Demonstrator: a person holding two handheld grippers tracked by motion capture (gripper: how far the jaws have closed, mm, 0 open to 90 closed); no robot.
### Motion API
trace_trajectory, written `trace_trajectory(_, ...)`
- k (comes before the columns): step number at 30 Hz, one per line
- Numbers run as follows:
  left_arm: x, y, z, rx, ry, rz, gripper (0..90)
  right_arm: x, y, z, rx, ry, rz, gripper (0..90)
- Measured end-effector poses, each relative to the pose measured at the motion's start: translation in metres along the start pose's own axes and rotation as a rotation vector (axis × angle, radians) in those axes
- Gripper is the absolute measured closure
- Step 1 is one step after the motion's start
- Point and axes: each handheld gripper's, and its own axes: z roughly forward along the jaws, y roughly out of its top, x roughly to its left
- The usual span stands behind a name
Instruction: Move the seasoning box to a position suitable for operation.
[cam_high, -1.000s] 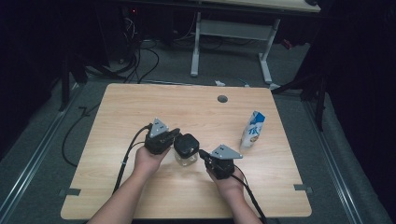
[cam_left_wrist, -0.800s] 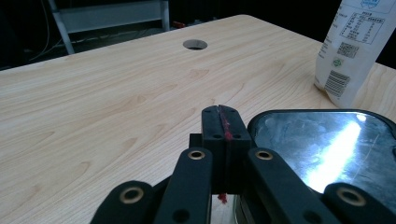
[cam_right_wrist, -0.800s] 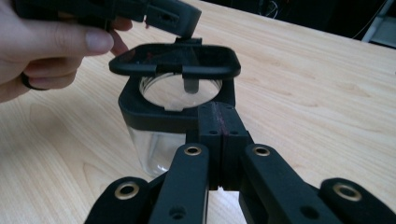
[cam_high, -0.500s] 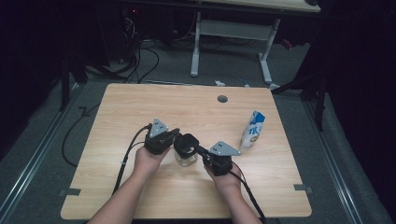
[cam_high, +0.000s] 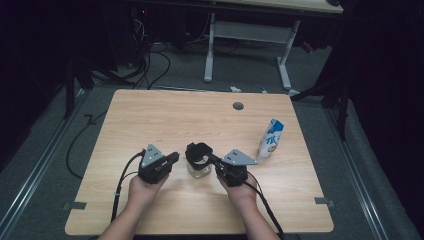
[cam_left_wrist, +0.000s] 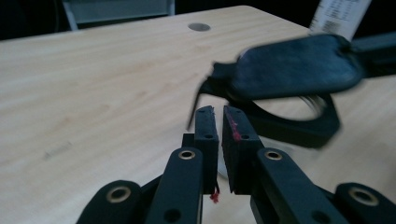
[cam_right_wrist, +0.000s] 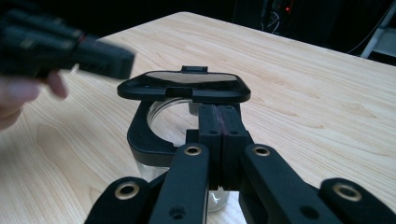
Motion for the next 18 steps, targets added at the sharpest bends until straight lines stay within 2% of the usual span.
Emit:
trace_trajectory(3, -0.013, -0.005, -0.002, -0.007, -0.031, -0.002, 84.1, 0.001, 0.001, 0.000, -0.003, -0.001, -0.003, 89.9)
trace_trajectory(7, -0.029, 0.000, 0.002, -0.020, -0.073, 0.010, 81.6, 0.002, 0.004, 0.000, -0.010, 0.004, -0.001, 89.9)
trace_trajectory(11, -0.038, 0.006, 0.010, -0.030, -0.077, 0.020, 81.7, 0.002, 0.004, 0.000, -0.012, 0.004, -0.001, 89.9)
trace_trajectory(18, -0.043, 0.010, 0.018, -0.054, -0.077, 0.008, 83.1, 0.002, 0.004, -0.003, -0.009, 0.005, -0.008, 89.9)
